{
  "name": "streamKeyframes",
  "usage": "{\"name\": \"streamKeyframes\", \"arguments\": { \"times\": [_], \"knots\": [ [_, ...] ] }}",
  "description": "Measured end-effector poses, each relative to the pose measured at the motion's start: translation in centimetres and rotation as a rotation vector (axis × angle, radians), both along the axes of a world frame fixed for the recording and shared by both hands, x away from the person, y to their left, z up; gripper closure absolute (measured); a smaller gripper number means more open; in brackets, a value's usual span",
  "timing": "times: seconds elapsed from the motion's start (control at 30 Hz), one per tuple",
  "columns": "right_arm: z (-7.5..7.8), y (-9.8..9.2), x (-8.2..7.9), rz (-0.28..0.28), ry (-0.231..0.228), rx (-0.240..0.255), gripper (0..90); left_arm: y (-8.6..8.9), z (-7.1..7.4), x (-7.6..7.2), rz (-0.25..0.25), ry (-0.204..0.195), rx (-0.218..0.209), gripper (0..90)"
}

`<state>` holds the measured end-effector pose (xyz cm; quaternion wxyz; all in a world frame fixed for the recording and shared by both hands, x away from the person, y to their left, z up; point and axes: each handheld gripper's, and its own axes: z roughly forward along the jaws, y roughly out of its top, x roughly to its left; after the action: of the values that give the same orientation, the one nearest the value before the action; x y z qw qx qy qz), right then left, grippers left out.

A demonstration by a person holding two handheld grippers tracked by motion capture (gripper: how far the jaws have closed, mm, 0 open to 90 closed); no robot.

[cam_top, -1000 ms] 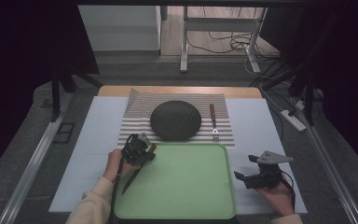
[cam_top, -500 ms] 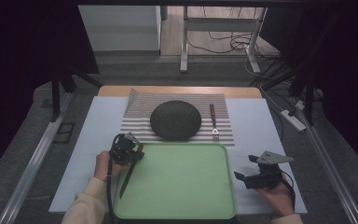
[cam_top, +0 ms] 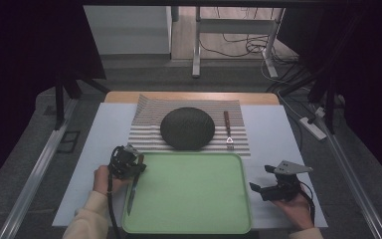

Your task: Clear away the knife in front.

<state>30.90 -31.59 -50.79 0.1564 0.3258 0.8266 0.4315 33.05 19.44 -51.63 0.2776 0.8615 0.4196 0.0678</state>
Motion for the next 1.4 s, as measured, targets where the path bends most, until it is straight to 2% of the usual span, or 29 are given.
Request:
{"name": "streamKeyframes", "arguments": {
  "times": [0.17, 0.4, 0.57, 0.6, 0.67, 0.73, 0.8, 0.93, 1.13, 1.4],
  "knots": [
    [0.1, -0.1, -0.2, 0.001, -0.006, -0.001, 8.3, 0.1, 0.7, -0.1, 0.001, -0.033, -0.030, 88.7],
    [0.1, 0.0, -0.2, 0.000, -0.007, -0.005, 8.3, 1.0, 1.6, -0.8, 0.008, -0.095, -0.097, 88.7],
    [0.1, 0.0, -0.3, 0.001, -0.007, -0.008, 8.3, 1.7, 2.1, -1.7, 0.034, -0.158, -0.148, 88.5],
    [0.1, 0.0, -0.3, 0.001, -0.007, -0.011, 8.3, 1.9, 2.1, -2.0, 0.043, -0.176, -0.167, 85.4],
    [0.1, 0.0, -0.3, 0.001, -0.007, -0.011, 8.3, 2.3, 2.1, -2.6, 0.057, -0.207, -0.177, 65.5],
    [0.1, 0.1, -0.4, 0.001, -0.009, -0.011, 8.3, 2.7, 2.1, -3.3, 0.071, -0.224, -0.177, 52.4],
    [0.2, 0.1, -0.4, 0.001, -0.011, -0.011, 8.3, 3.1, 2.0, -3.9, 0.077, -0.223, -0.181, 42.6],
    [0.2, 0.0, -0.4, -0.003, -0.017, -0.001, 8.3, 3.9, 1.8, -5.0, 0.111, -0.229, -0.182, 31.4],
    [0.4, 0.0, -0.4, -0.005, -0.037, 0.014, 8.4, 4.9, 1.3, -6.3, 0.134, -0.205, -0.184, 28.4],
    [0.5, 0.0, -0.5, -0.002, -0.054, 0.022, 8.3, 4.8, 1.1, -6.3, 0.134, -0.198, -0.173, 27.4]
  ]
}}
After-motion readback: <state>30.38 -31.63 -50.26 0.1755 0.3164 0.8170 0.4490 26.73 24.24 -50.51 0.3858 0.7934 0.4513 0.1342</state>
